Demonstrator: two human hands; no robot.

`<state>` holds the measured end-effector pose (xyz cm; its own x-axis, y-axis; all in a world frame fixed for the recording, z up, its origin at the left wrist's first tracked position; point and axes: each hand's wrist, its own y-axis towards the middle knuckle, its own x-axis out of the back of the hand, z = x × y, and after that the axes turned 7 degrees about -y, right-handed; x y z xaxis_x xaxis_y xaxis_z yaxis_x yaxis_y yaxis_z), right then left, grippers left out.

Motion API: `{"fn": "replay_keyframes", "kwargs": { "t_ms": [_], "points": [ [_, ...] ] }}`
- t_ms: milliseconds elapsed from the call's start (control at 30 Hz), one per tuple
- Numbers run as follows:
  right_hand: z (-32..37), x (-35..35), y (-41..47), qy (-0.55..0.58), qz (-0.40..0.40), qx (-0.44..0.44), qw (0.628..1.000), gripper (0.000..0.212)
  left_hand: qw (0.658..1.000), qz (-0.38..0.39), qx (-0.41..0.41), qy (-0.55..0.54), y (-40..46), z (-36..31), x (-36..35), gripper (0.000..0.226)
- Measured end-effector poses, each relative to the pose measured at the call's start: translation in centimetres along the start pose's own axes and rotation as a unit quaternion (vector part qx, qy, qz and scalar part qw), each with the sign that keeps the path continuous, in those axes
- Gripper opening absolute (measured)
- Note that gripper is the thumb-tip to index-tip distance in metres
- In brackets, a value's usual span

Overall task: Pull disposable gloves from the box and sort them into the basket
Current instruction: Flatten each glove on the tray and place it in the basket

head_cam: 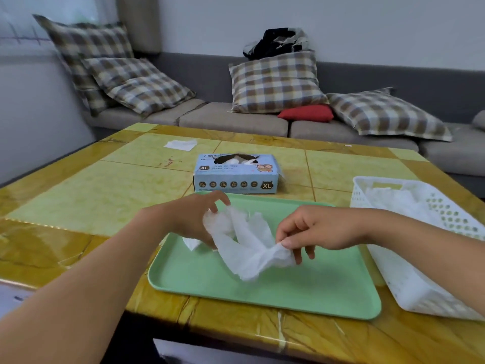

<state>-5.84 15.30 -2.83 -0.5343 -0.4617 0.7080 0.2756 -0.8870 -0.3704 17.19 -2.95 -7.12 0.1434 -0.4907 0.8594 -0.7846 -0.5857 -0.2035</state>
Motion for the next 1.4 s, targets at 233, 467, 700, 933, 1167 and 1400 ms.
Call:
{"fn": "replay_keyframes", "kwargs": {
  "t_ms": [233,467,700,933,1167,1400],
  "points": [
    [-2.0,1.4,-0.4,0.395,-0.146,-0.001,0.907,0.014,0.947,-0.005,-0.133,-0.291,-3.0,-8.0,-0.5,0.113],
    [-1.0,2.1,-2.9,0.571,-0.071,0.026,0.818,0.069,0.786,-0.112,-0.054,-0.605,-0.8,-12.5,-1.8,0.010],
    [-2.7,1.3,-1.8,0.437,-0.157,-0.120,0.877,0.020,0.865,-0.017,0.087,-0.494,1.3,-12.1,-1.9,0.019],
    [0.0,6.6,-2.8,0.188,-0.490,0.105,0.845,0.011,0.776,-0.298,-0.214,-0.514,2.0,-15.3,3.0,0.008],
    [-3.9,3.1,-2.5,-0.019,-0.380,0.049,0.924,0.006,0.907,-0.210,-0.220,-0.291,2.0,-11.8,-1.1,0.007],
    [-4.7,1.4,-4.2,-0.177,0.008,-0.081,0.981,0.025,0.971,0.160,-0.175,-0.027,0.6,-11.4,-4.7,0.024]
  ]
}}
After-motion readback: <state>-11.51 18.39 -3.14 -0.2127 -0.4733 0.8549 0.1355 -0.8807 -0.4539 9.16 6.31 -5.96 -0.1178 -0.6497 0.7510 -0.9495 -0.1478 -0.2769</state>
